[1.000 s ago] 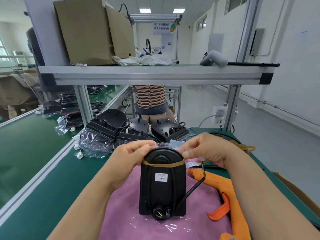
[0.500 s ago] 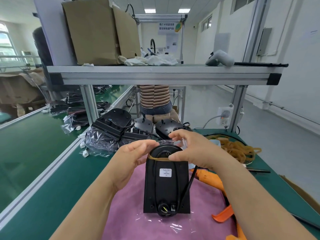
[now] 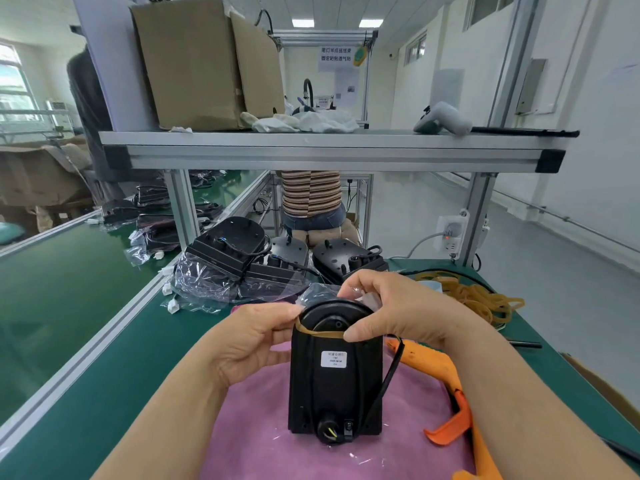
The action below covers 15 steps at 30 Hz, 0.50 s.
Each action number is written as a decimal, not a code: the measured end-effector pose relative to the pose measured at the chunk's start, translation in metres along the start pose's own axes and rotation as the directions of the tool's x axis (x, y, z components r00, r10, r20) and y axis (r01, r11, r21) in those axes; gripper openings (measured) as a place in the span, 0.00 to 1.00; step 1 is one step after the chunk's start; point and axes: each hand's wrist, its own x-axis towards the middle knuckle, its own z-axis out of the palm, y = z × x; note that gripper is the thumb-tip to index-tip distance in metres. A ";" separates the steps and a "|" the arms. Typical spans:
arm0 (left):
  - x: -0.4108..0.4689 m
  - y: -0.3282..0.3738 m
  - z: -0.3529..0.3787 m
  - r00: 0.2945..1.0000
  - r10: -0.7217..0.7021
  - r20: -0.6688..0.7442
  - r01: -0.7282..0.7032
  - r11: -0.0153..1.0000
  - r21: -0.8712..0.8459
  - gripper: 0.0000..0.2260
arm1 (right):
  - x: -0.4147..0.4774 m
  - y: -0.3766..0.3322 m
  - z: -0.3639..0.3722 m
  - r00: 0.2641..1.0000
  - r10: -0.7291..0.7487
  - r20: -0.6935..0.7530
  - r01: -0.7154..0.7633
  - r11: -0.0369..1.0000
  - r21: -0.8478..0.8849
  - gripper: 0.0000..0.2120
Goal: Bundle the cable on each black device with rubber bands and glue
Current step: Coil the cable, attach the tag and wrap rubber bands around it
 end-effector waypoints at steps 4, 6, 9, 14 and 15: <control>-0.005 0.009 0.002 0.999 0.038 -0.031 -0.034 0.994 0.104 0.09 | -0.002 0.002 0.001 0.998 -0.034 0.043 0.032 0.999 0.040 0.23; -0.006 0.011 0.005 0.997 0.062 -0.050 -0.055 0.988 0.141 0.08 | 0.000 0.004 0.003 0.997 -0.053 0.063 0.049 0.997 0.062 0.23; -0.009 0.007 0.008 0.990 0.131 -0.058 -0.117 0.973 0.198 0.09 | 0.004 0.010 0.009 0.996 -0.075 0.056 0.070 0.993 0.097 0.23; -0.008 -0.010 0.002 0.890 0.377 -0.258 -0.189 0.818 0.544 0.15 | 0.010 0.025 0.008 0.998 -0.063 0.008 0.057 0.945 0.323 0.21; -0.009 -0.013 0.000 0.878 0.416 -0.238 -0.202 0.771 0.604 0.19 | 0.012 0.028 0.007 0.999 -0.045 0.004 0.040 0.916 0.399 0.21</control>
